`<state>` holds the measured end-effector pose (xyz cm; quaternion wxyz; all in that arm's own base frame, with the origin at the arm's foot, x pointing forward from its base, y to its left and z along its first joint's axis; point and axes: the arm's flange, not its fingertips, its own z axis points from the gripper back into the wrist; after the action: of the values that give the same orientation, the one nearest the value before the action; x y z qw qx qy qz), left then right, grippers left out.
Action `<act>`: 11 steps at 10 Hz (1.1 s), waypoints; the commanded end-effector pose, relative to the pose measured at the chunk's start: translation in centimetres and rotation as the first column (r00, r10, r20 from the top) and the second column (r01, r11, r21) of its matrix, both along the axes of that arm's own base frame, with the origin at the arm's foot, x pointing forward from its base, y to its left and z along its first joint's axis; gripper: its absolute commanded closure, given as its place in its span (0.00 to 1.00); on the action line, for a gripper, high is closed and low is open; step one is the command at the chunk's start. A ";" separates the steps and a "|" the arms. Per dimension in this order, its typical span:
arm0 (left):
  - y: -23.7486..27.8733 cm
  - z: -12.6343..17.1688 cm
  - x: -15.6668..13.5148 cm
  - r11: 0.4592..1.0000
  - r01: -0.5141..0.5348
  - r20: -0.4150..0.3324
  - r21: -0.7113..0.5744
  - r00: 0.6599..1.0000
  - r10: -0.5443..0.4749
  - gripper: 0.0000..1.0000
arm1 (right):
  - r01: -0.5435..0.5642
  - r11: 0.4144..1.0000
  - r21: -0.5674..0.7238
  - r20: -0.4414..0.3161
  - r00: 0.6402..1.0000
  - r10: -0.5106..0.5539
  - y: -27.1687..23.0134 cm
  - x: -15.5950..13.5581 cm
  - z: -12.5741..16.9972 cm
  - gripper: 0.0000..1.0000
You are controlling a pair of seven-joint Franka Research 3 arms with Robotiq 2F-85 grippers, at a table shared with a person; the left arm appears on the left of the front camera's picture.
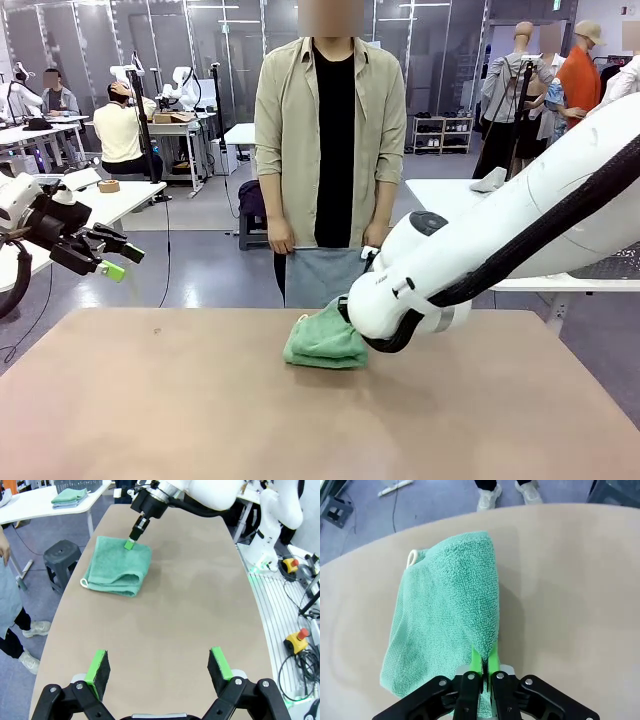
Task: Fold the towels and place them in the basket.
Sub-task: Place the folded Towel with hook on the right side of the table.
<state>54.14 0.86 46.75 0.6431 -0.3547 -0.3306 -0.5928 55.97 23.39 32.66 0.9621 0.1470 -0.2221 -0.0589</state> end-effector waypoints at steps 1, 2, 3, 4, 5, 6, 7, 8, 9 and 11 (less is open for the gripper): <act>-0.1 0.2 0.1 1.000 -0.008 -0.016 0.008 1.000 0.008 0.00 | -0.058 0.998 0.002 -0.012 0.998 0.058 -3.8 2.4 0.4 0.95; -0.1 0.2 0.1 1.000 -0.008 -0.016 0.008 1.000 0.008 0.00 | -0.089 0.996 -0.002 -0.008 0.996 0.089 -5.8 3.1 0.8 0.95; -0.1 0.2 0.1 1.000 -0.008 -0.016 0.008 1.000 0.008 0.00 | -0.081 0.996 -0.028 -0.002 0.997 0.081 -8.0 4.0 1.1 0.95; -0.1 0.2 0.1 1.000 -0.008 -0.016 0.008 1.000 0.008 0.00 | -0.078 0.996 -0.048 -0.021 0.997 0.077 -10.5 5.0 1.1 0.95; -0.1 0.2 0.1 1.000 -0.008 -0.016 0.008 1.000 0.008 0.00 | -0.081 0.994 -0.071 -0.033 0.996 0.079 -12.4 5.7 0.9 0.95; -0.1 0.2 0.1 1.000 -0.008 -0.016 0.008 1.000 0.008 0.00 | -0.095 0.991 -0.092 -0.046 0.995 0.091 -14.4 6.2 0.6 0.95; -0.1 0.2 0.1 1.000 -0.008 -0.016 0.008 1.000 0.008 0.00 | -0.109 0.989 -0.098 -0.053 0.993 0.104 -16.4 6.6 0.3 0.95; -0.1 0.2 0.1 1.000 -0.008 -0.016 0.008 1.000 0.008 0.00 | -0.107 0.988 -0.111 -0.054 0.993 0.101 -18.3 7.0 0.1 0.95; -0.1 0.2 0.1 1.000 -0.008 -0.016 0.008 1.000 0.008 0.00 | -0.109 0.987 -0.121 -0.049 0.993 0.104 -20.3 7.2 0.0 0.95; -0.1 0.2 0.1 1.000 -0.008 -0.016 0.008 1.000 0.008 0.00 | -0.103 0.983 -0.149 -0.043 0.994 0.098 -23.8 7.1 0.0 0.95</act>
<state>54.14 0.88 46.74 0.6432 -0.3547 -0.3306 -0.5926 62.88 0.97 32.54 0.9766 0.0752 -0.2015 -0.0098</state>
